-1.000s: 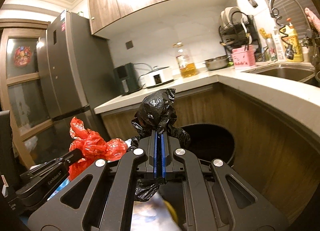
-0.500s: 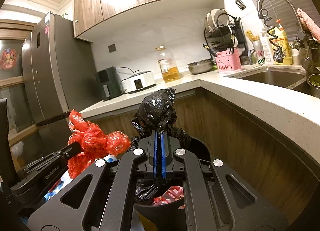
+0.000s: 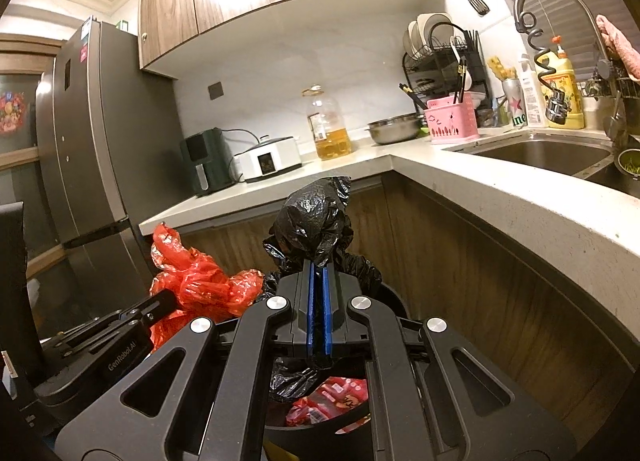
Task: Collect trash
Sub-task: 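Open both tools to drop the red and black bags into the bin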
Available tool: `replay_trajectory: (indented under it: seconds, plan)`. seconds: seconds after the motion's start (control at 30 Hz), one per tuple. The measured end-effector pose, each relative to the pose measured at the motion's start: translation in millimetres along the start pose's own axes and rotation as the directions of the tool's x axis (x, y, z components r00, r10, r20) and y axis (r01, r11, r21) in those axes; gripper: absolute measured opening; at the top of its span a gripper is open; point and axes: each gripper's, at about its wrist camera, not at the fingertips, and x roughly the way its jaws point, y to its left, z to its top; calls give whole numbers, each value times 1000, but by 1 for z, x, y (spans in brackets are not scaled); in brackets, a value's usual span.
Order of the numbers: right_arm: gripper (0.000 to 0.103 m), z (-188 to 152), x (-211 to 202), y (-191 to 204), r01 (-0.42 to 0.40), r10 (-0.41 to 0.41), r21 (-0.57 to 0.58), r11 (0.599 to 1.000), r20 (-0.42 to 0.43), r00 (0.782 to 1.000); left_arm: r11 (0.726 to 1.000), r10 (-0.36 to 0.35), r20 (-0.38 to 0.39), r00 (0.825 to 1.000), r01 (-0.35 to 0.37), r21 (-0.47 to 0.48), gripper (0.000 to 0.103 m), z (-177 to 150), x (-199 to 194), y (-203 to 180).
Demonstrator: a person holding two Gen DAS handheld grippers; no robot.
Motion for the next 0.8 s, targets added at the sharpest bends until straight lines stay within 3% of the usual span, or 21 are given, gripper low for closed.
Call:
replay_trajectory:
  seconds: [0.57, 0.8]
  plan:
    - [8, -1, 19, 1, 5, -5, -9, 1000, -40, 999, 999, -23, -38, 999, 24, 28, 7, -4, 12, -3]
    - [26, -3, 24, 3, 3, -4, -10, 1000, -59, 998, 999, -38, -42, 998, 38, 11, 38, -6, 13, 4]
